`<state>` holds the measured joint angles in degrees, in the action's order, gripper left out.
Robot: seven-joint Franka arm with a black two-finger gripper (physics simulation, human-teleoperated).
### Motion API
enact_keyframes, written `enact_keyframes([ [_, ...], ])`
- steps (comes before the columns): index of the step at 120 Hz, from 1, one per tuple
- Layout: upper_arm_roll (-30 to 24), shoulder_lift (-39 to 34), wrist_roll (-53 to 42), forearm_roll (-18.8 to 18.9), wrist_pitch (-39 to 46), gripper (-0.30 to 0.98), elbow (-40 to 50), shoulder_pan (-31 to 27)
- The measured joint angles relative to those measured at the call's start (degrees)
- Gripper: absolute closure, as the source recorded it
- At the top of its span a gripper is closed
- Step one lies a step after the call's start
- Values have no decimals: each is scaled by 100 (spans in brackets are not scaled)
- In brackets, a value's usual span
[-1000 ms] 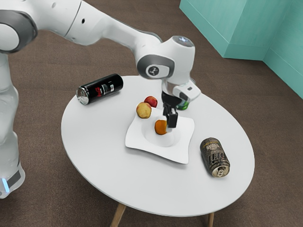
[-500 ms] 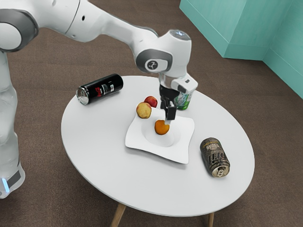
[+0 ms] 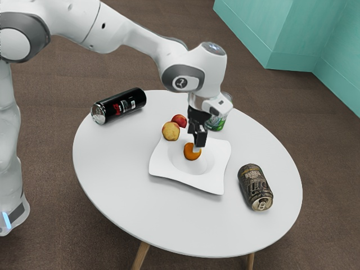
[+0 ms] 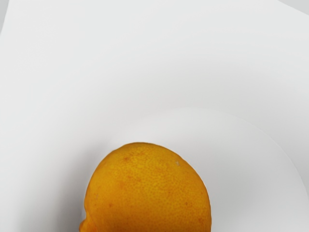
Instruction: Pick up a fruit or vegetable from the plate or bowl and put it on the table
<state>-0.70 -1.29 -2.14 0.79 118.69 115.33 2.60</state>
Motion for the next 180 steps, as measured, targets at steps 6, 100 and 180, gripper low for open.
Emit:
enact_keyframes([
  [6, 0, 47, 0, -3, 14, 0, 0, 1],
  [100, 9, 441, 3, -21, 192, 7, -8, 41],
  [180, -801, -154, 170, 80, 0, 40, -321, -415],
])
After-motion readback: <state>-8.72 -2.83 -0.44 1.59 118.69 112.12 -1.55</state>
